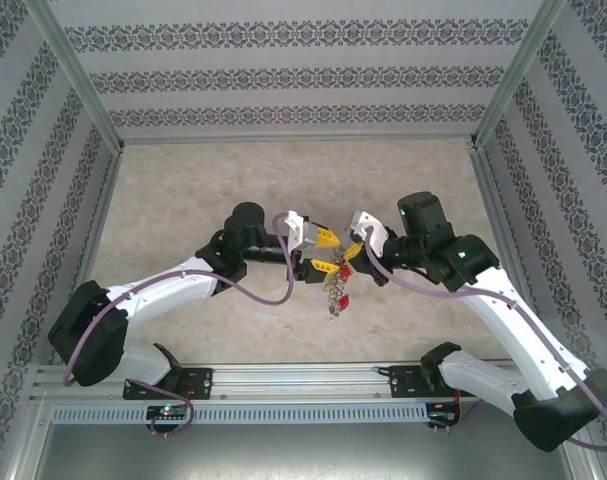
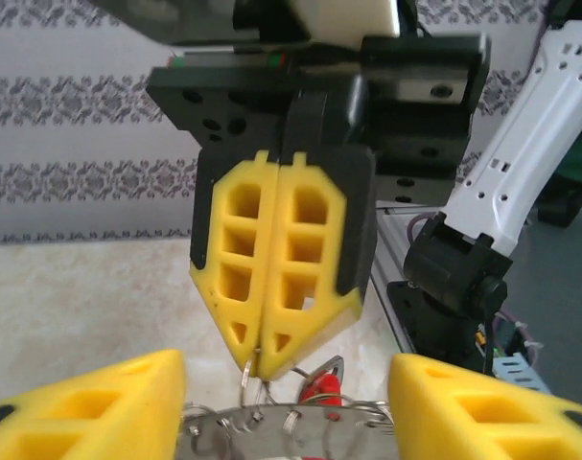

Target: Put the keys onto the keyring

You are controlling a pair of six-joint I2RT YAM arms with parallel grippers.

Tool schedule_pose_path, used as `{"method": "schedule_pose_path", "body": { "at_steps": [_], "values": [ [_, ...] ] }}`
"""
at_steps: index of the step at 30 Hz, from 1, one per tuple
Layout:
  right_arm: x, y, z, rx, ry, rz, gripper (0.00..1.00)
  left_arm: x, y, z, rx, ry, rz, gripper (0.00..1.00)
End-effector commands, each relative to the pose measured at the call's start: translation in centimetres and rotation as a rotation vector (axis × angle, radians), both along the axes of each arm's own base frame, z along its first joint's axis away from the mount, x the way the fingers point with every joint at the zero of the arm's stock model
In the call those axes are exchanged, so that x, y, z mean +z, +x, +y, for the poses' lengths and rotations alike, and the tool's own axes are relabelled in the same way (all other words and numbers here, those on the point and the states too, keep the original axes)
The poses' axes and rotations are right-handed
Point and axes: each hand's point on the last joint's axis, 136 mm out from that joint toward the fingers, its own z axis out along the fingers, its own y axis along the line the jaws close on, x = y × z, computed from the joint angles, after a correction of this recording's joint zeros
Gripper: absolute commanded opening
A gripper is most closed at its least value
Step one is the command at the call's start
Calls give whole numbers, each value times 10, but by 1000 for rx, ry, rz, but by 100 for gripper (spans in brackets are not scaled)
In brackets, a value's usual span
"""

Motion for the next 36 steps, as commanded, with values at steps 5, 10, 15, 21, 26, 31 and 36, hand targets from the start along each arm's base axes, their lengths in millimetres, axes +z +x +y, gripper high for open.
{"method": "schedule_pose_path", "body": {
  "at_steps": [5, 10, 15, 21, 26, 31, 36],
  "values": [
    [4, 37, -10, -494, 14, 266, 0, 24, 22, 53, 162, -10, -14, 64],
    [9, 51, -5, -716, 128, 444, 0, 15, 34, 59, 240, 88, 28, 63],
    [10, 61, 4, -898, 240, 636, 0, 6, 33, 49, 213, 112, 43, 61],
    [15, 64, 20, -993, 408, 862, 0, -23, 23, 28, 192, 295, -84, 61],
    [14, 58, 30, -991, 450, 1022, 0, -27, 30, 30, 239, 305, -197, 61],
    [4, 49, 34, -990, 412, 1086, 0, -23, 38, 31, 269, 329, -314, 59],
    [-5, 46, 37, -997, 411, 1137, 0, -14, 44, 30, 287, 318, -371, 54]
  ]
}}
